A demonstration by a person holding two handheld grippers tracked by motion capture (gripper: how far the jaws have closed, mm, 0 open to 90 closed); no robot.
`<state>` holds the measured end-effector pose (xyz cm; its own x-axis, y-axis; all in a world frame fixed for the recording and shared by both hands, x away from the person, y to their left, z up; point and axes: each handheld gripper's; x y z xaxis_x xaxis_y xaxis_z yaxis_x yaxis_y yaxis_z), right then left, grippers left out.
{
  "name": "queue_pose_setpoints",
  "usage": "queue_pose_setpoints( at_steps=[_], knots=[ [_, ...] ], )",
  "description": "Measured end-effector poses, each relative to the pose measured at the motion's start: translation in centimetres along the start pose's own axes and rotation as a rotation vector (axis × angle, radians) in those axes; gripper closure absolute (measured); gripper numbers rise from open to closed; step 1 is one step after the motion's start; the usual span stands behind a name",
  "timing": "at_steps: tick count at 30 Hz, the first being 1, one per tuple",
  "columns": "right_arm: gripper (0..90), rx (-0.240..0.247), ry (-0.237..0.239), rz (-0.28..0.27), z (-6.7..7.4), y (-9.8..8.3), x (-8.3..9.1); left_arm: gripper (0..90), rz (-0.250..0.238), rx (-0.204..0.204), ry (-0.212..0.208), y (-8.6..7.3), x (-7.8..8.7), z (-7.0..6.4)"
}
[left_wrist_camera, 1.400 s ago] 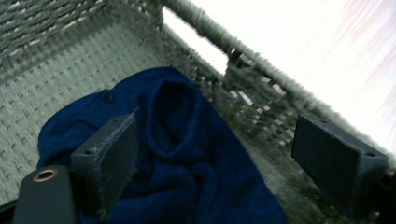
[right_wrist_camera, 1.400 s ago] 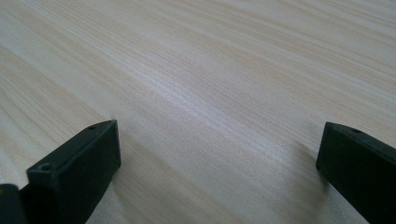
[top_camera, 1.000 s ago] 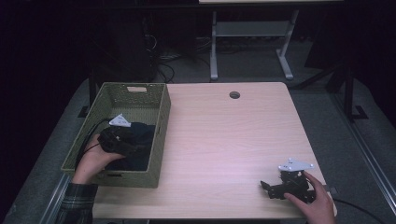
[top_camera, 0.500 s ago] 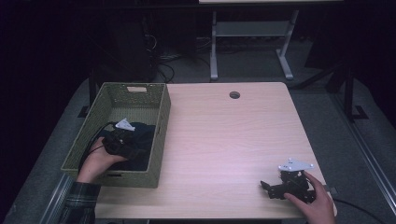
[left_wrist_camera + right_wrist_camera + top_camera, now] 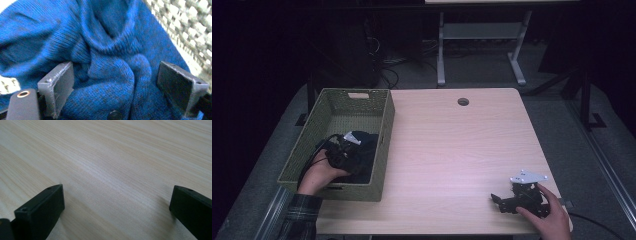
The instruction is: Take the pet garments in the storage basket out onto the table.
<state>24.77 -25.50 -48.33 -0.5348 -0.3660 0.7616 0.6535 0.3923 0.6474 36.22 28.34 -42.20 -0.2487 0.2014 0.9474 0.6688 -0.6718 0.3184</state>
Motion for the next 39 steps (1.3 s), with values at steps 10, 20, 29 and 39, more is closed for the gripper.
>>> queue_pose_setpoints(
  at_steps=[10,20,29,39],
  knots=[
    [0.0,0.0,0.0,0.0,0.0,0.0,0.0,20.1,0.071,-0.012,0.002,0.3,-0.8,-0.2],
    [0.0,0.0,0.0,0.0,0.0,0.0,0.0,60.5,0.078,0.064,-0.022,0.3,-0.4,0.1],
    [0.0,-0.001,0.0,0.0,0.0,0.0,0.0,68.7,-0.007,0.106,-0.065,0.4,0.8,1.0],
    [0.0,-0.001,0.0,0.0,0.0,0.0,0.0,70.1,-0.205,0.199,-0.133,-0.4,3.0,2.4]
  ],
)
Point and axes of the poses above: each handheld gripper's, and its own axes: x roughly backward along the jaws, y roughly out of its top, z roughly to its left, and after that the axes turned 4 degrees about z, right-handed
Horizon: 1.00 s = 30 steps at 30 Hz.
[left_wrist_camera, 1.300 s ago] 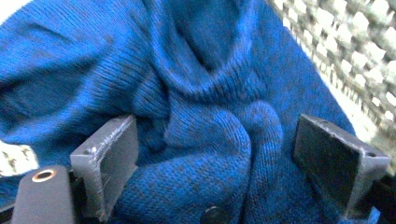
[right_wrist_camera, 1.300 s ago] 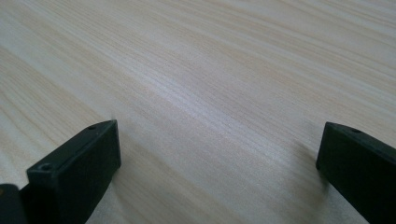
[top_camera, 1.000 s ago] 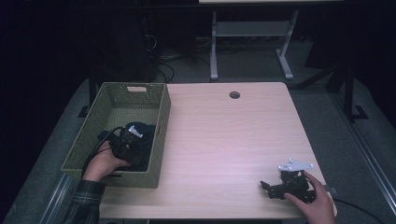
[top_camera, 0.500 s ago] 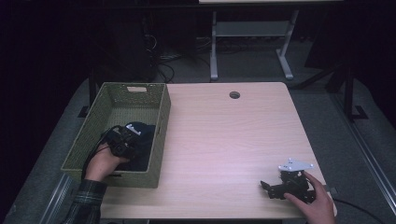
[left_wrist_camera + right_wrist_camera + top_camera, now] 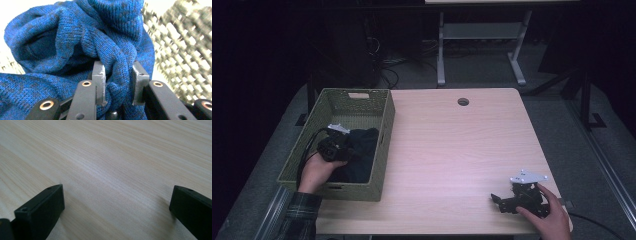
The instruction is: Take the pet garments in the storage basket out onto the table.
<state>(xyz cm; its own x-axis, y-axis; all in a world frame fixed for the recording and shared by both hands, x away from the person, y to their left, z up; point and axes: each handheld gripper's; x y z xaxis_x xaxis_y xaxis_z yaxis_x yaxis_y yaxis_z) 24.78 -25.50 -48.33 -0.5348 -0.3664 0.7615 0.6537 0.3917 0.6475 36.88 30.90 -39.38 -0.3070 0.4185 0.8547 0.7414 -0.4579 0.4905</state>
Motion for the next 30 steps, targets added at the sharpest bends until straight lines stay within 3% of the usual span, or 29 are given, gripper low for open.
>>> queue_pose_setpoints(
  at_steps=[3,4,7,8,9,12,16,23,30],
  knots=[
    [0.0,0.0,-0.001,0.0,0.0,0.0,0.0,70.4,-0.061,0.028,-0.016,0.0,0.8,0.4],
    [0.0,-0.001,-0.001,0.0,0.0,0.0,0.0,70.4,-0.061,0.028,-0.016,0.0,0.8,0.4],
    [0.0,-0.002,-0.002,0.0,0.0,0.0,0.0,70.3,-0.137,0.048,-0.021,-0.1,1.7,0.8],
    [0.0,-0.002,-0.002,0.0,0.0,0.0,0.0,70.3,-0.137,0.048,-0.021,-0.1,1.7,0.8],
    [0.0,-0.001,-0.003,0.0,0.0,0.0,0.0,70.3,-0.179,0.06,-0.024,-0.1,2.2,1.0],
    [0.0,-0.001,-0.003,0.0,0.0,0.0,0.0,70.2,-0.231,0.075,-0.029,-0.1,2.9,1.1],
    [0.0,-0.001,-0.003,0.0,0.0,0.0,0.0,70.2,-0.264,0.075,-0.045,0.0,3.7,1.1],
    [0.0,-0.002,-0.003,0.0,0.0,0.0,0.0,70.0,-0.326,0.052,-0.035,0.6,4.8,0.4],
    [0.0,-0.002,-0.003,0.0,0.0,0.0,0.0,70.1,-0.36,0.047,-0.048,1.0,5.7,0.0]
  ],
)
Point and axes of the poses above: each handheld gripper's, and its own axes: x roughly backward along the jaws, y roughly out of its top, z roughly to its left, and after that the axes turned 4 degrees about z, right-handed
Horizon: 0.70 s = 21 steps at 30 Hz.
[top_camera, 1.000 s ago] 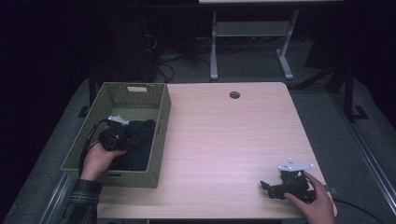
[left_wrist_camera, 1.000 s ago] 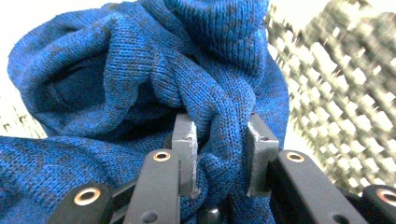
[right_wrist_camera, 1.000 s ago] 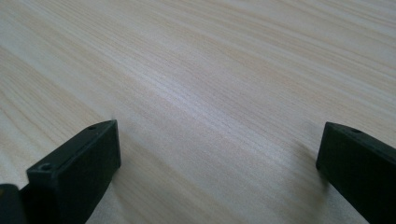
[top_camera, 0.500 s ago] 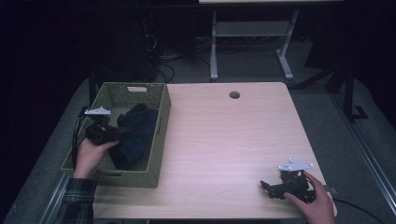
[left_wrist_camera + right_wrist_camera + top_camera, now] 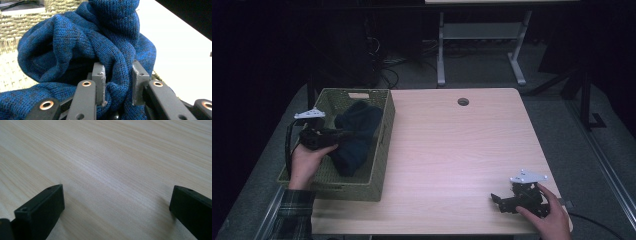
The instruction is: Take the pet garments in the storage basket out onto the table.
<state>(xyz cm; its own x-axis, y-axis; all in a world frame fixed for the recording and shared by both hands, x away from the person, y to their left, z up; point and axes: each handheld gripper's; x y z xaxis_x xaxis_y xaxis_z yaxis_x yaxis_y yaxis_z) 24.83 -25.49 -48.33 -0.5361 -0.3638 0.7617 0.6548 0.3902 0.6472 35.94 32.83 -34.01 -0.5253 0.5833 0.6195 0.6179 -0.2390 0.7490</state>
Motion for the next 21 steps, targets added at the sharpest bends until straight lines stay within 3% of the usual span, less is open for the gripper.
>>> queue_pose_setpoints(
  at_steps=[1,21],
  knots=[
    [0.0,0.0,0.0,0.0,0.0,0.0,0.0,70.0,-0.017,-0.002,-0.019,0.4,0.3,-0.2],
    [0.0,-0.003,-0.003,0.0,0.0,0.0,0.0,70.0,-0.116,-0.064,-0.102,4.0,1.6,-2.9]
  ],
)
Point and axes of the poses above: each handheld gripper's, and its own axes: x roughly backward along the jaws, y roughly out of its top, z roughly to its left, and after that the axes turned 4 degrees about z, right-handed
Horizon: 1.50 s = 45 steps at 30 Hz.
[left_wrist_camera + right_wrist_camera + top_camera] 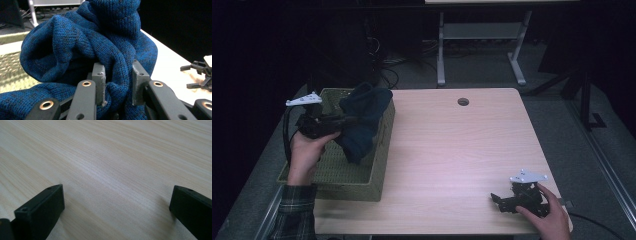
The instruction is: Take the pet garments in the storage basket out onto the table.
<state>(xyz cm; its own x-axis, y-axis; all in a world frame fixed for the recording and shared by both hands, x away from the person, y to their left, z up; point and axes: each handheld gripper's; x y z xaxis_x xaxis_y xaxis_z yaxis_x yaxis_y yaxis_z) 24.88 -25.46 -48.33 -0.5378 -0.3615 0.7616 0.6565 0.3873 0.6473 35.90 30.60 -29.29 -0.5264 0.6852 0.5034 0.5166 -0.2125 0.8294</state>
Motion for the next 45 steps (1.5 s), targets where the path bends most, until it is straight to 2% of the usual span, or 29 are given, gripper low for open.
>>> queue_pose_setpoints(
  at_steps=[11,18,24,33,45],
  knots=[
    [0.0,-0.001,-0.001,0.0,0.0,0.0,0.0,69.8,-0.026,-0.035,-0.037,1.5,-0.8,-1.4],
    [0.0,-0.002,0.0,0.0,0.0,0.0,0.0,69.8,-0.032,-0.053,-0.066,2.4,-2.0,-2.7],
    [0.0,-0.002,0.0,0.0,0.0,0.0,0.0,69.8,-0.024,-0.063,-0.09,2.9,-2.9,-3.5],
    [0.0,-0.004,0.001,-0.001,0.0,0.0,0.0,69.8,0.0,-0.118,-0.123,3.5,-5.0,-5.7],
    [0.0,-0.001,-0.001,-0.001,0.0,0.0,0.0,69.8,0.034,-0.167,-0.175,4.0,-8.0,-8.1]
  ],
)
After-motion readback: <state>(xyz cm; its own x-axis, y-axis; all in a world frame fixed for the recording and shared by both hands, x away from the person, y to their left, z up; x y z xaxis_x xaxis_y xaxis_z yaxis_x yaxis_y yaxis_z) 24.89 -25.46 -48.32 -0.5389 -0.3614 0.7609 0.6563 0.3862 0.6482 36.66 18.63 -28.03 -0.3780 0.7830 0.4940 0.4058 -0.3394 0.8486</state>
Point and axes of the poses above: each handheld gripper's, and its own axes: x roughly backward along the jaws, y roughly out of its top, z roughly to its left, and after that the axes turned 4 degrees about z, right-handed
